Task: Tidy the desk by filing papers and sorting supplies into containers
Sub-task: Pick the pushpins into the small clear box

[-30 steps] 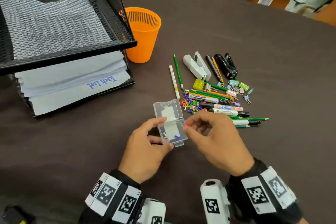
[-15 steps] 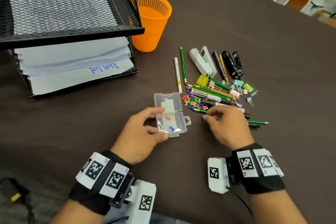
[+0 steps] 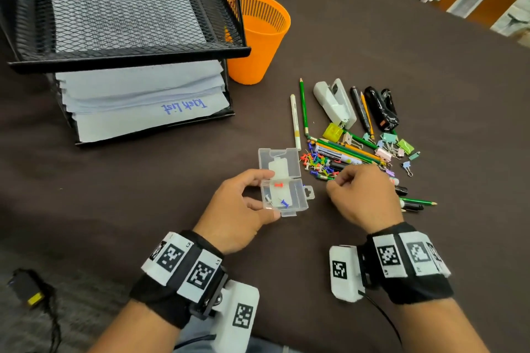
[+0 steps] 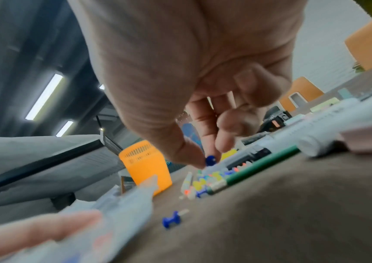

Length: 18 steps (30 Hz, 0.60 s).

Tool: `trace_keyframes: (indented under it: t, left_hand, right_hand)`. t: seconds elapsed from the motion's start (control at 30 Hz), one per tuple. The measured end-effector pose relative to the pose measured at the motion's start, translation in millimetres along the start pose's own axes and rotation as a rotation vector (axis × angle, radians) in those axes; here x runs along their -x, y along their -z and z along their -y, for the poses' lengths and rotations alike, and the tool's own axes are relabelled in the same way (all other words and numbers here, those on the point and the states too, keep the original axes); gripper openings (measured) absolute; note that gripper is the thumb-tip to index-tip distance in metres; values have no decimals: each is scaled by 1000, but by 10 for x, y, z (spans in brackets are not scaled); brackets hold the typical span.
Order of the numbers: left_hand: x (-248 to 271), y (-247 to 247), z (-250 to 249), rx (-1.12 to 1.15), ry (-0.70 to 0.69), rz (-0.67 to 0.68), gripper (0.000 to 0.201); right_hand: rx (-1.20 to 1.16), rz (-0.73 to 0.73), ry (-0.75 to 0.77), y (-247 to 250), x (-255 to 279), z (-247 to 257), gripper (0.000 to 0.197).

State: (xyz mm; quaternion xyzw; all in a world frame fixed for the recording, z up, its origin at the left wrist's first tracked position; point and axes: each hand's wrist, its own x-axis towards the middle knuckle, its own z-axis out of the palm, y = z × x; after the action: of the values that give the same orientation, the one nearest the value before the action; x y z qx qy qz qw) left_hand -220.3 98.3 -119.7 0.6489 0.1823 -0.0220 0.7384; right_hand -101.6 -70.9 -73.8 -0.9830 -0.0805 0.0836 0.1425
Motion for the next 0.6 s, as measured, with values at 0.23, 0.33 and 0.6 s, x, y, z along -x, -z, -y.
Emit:
trace_keyframes:
  t: [0.23,0.33,0.6]
  left_hand:
    - [-24,-6,57,-63,-18,-41,63]
    - [-32,-17,68,-64,-14,-134,61]
    - [-40,-37,48,-96,-4,-186,59]
  right_hand:
    - [-404,59,269,-37,172,178,18]
    - [-361,-5,238,-118,-10,64,11]
    - [-11,168,287,-212,-156,64,12]
